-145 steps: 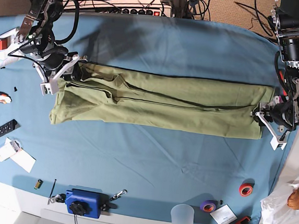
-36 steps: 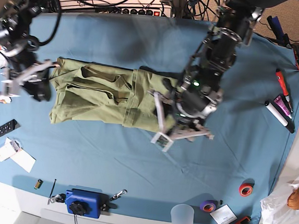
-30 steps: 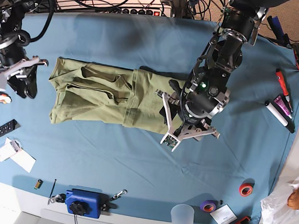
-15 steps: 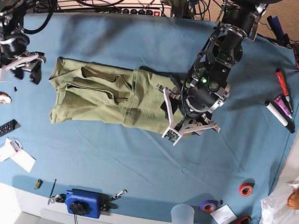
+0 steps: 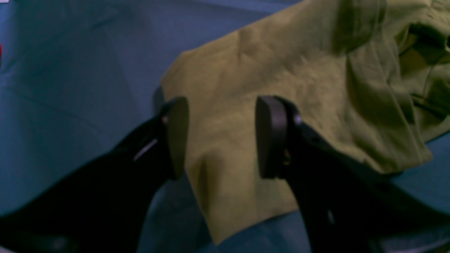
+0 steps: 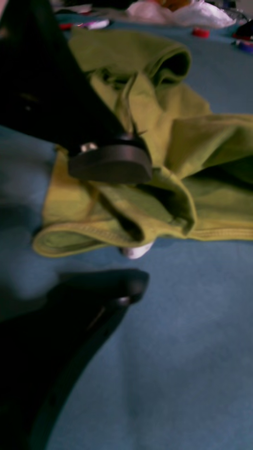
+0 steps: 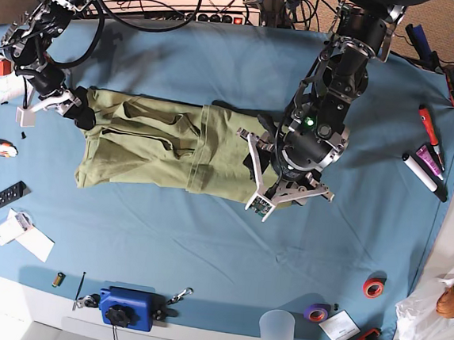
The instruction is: Layout the t-shirt on the table in an organized manner, then fold the t-shirt properly
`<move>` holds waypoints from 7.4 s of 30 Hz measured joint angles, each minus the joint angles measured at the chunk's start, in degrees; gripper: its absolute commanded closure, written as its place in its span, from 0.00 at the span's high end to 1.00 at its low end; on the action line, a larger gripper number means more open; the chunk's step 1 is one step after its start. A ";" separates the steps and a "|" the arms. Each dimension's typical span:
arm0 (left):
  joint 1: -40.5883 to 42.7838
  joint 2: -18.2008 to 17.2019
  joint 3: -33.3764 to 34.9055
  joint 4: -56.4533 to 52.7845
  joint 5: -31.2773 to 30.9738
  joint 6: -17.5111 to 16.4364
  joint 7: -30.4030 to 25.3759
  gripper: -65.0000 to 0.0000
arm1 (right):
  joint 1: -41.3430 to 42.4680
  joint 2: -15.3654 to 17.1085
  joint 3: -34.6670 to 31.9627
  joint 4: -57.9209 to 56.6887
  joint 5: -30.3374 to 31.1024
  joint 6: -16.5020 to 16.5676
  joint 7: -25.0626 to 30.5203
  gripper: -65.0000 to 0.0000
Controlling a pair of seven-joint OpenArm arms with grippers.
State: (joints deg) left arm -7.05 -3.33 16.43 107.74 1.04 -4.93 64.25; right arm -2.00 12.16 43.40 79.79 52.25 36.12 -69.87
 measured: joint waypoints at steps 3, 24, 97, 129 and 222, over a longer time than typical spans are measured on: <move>0.00 0.00 0.00 0.00 0.00 0.00 0.00 0.45 | 0.00 0.07 -0.61 -0.02 -0.02 -0.02 0.02 0.58; 0.02 0.00 0.00 0.00 0.00 0.00 0.00 0.45 | 4.37 -4.17 -13.42 0.02 -8.92 -1.77 8.85 0.58; 10.21 -8.74 -29.62 5.40 -30.91 -9.97 1.73 0.44 | 4.55 -5.84 -62.71 33.46 -24.52 -7.78 1.07 0.35; 11.47 -7.17 -29.62 5.42 -44.44 -20.44 1.73 0.44 | -0.83 -5.88 -29.38 8.00 -9.97 3.98 7.45 0.34; 0.81 8.74 -6.25 -17.88 -29.05 -8.07 -4.74 0.00 | -4.20 -5.46 -13.94 16.04 -20.50 3.39 6.95 0.34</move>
State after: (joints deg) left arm -6.24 5.41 10.17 89.86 -28.01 -12.99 59.51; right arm -6.20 6.70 29.45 95.83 31.75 39.51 -62.92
